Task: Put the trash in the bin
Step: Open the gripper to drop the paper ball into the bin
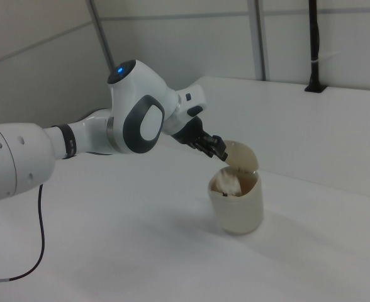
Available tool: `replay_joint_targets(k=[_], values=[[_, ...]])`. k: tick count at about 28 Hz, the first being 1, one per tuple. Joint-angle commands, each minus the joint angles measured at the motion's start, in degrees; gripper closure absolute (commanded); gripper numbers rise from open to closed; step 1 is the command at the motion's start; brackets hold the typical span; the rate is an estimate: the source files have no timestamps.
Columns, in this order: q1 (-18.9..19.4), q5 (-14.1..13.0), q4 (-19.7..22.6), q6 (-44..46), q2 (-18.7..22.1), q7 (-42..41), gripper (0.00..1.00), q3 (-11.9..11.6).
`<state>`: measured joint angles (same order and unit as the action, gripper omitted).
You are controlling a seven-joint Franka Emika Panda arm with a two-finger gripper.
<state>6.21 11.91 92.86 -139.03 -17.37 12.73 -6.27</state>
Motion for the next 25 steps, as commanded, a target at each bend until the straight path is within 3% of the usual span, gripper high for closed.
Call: replay_joint_targets(k=[1,7,13,16,17,20,25], values=[[0.21,1.8,-0.83,-1.07,-0.47,1.16,0.0,-0.41],[0.38,1.36,-0.57,0.86,1.63,1.24,0.0,-0.23],[1.09,0.48,-0.66,12.89,4.62,1.24,0.0,0.47],[1.44,-1.71,-0.66,17.03,5.94,1.33,0.0,0.74],[1.44,-4.07,-0.75,19.13,6.73,1.33,0.0,0.74],[1.35,-7.77,-0.75,23.53,8.92,1.24,0.0,0.65],[1.26,-9.19,-0.75,34.42,13.58,0.72,0.0,0.56]])
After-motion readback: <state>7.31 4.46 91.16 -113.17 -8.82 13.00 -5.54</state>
